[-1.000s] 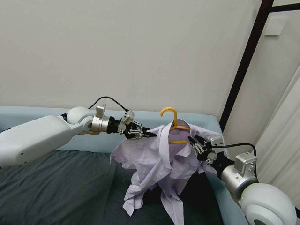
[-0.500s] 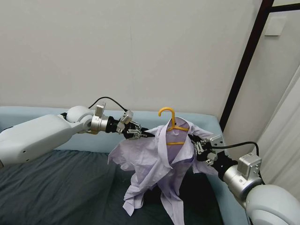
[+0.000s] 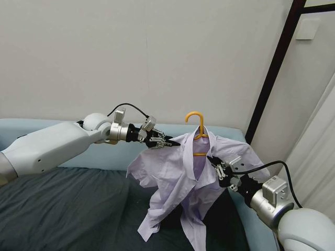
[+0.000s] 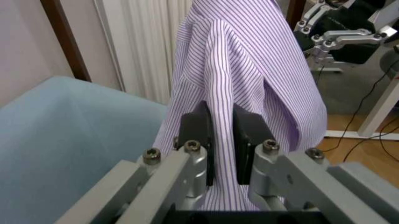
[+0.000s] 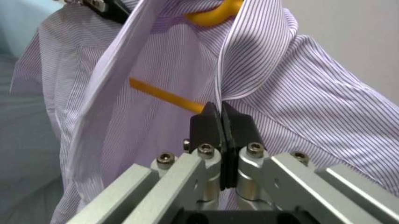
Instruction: Pick up the clothes from the sofa and hang them on the clothes hanger.
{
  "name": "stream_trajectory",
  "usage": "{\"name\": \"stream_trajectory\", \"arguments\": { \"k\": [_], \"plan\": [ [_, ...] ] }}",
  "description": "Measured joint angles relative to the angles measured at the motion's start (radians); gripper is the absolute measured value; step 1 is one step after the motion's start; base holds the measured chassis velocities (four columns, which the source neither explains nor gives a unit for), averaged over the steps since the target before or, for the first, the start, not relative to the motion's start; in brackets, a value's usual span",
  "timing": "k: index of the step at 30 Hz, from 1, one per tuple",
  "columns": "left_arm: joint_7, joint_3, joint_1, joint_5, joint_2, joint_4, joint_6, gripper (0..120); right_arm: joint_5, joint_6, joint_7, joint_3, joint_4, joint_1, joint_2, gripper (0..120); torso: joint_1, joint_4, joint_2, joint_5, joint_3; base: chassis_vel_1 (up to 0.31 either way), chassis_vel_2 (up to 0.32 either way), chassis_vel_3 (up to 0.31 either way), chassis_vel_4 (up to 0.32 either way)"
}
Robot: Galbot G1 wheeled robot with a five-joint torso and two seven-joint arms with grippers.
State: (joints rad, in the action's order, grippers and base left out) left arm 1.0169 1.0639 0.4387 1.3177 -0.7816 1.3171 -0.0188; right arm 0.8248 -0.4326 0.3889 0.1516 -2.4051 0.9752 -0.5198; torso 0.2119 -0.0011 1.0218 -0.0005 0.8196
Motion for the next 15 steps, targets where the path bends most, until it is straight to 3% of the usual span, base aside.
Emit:
{"name": "stream_trajectory", "arguments": {
  "k": [15],
  "plan": [
    [-0.045,-0.024,-0.023,-0.003,-0.012,0.010,0.011,8,-0.011,-0.011,0.011,-0.008,-0.013,0.019,0.007,0,0.000,-0.0002,0.000,-0.0001,0.000,0.000,0.000,0.000,0.000]
  ]
}}
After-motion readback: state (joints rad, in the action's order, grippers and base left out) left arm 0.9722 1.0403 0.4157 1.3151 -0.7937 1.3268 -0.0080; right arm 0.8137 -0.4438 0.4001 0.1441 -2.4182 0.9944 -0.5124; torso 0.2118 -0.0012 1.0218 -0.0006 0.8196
